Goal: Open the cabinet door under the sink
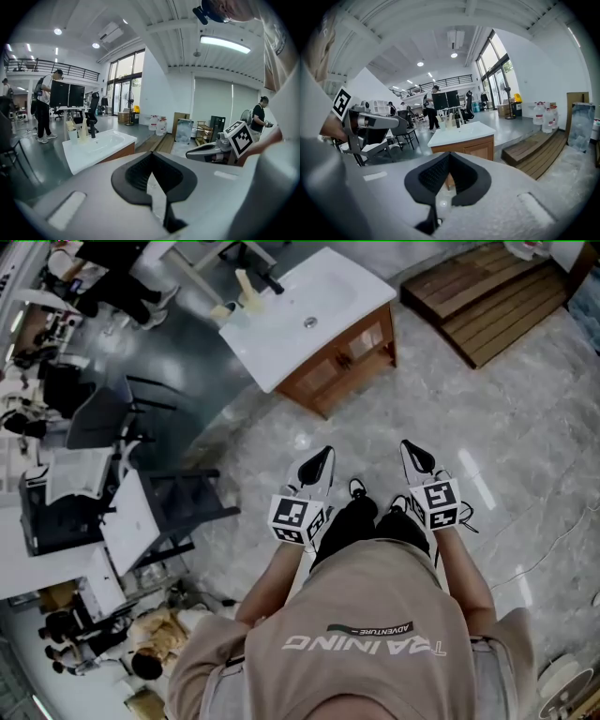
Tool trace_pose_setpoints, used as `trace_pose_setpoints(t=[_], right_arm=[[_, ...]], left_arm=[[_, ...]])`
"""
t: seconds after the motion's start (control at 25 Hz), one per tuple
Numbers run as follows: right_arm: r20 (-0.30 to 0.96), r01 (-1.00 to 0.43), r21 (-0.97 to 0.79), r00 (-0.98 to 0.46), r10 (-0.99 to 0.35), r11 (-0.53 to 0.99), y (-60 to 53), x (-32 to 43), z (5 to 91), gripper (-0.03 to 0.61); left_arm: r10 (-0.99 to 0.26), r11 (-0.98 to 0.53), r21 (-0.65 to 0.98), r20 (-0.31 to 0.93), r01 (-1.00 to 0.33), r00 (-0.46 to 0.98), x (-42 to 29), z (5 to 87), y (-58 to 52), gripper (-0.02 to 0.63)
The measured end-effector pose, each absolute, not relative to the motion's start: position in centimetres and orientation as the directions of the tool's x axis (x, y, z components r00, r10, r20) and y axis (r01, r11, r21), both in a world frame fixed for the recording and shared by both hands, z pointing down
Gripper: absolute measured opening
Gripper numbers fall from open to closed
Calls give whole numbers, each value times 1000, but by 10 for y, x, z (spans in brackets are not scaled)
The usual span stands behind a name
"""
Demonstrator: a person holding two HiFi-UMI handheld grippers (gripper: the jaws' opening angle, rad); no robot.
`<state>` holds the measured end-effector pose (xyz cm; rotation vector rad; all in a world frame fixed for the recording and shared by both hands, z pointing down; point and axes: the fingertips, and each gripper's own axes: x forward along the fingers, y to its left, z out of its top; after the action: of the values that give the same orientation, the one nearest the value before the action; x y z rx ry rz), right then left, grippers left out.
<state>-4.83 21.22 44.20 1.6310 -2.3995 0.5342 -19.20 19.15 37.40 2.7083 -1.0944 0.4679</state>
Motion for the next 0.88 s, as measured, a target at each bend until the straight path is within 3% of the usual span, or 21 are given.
trace_pose_setpoints(t=[0.2,0.52,0.88], right_arm=[[393,-916,-149,-400,-828,371,197,-57,454,2],[395,-952,-73,-300,-868,296,140,-23,427,2],[399,-962,-38,-264,-878,272,69,-32,413,2]], left_arm=[[-640,-711,84,334,-698,692,-184,386,169,17],[-649,-708,137,263,-693,714,-188,380,94,17],[-652,-732,49,242,-680,719,-211,375,18,17]])
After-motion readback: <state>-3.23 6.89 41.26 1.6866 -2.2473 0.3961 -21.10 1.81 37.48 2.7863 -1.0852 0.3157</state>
